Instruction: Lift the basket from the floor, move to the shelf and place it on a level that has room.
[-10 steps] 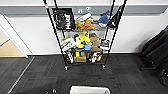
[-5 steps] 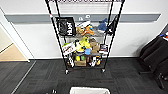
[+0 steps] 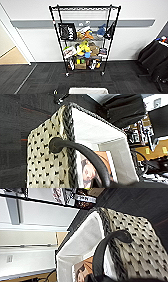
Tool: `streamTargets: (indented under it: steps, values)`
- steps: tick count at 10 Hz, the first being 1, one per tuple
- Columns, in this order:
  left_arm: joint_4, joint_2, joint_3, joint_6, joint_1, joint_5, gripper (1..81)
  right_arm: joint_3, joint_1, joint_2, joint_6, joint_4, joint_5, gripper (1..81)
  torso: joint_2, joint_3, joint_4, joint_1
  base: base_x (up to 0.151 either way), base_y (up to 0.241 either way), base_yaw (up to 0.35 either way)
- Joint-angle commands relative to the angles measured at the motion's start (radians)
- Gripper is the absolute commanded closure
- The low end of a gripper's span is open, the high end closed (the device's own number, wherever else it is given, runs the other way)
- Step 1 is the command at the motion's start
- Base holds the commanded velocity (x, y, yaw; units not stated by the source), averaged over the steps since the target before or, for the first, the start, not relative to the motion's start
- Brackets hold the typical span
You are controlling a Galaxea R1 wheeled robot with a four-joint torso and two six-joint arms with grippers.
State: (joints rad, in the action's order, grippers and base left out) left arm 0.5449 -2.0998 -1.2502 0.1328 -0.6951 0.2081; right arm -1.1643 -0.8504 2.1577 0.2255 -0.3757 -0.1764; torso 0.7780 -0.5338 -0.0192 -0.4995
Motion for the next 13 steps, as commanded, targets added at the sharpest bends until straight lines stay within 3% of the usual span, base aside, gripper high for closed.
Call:
streamTargets:
  steps: [1, 8, 13]
  values:
    - [0.017, 0.026, 0.060, 0.004, 0.105, 0.054, 81.1, 0.075, 0.095, -0.031, 0.005, 0.009, 0.031, 81.1, -0.095, 0.065, 0.000, 0.061, 0.000, 0.000, 0.000]
    - [0.013, 0.050, 0.077, 0.010, 0.067, 0.054, 81.1, 0.083, 0.076, -0.065, 0.005, 0.011, 0.029, 81.1, -0.343, 0.213, 0.000, 0.225, 0.000, 0.000, 0.000]
    - [0.012, 0.036, 0.071, 0.011, 0.061, 0.054, 81.1, 0.083, 0.073, -0.059, 0.005, 0.011, 0.029, 81.1, -0.508, 0.294, 0.000, 0.334, 0.000, 0.000, 0.000]
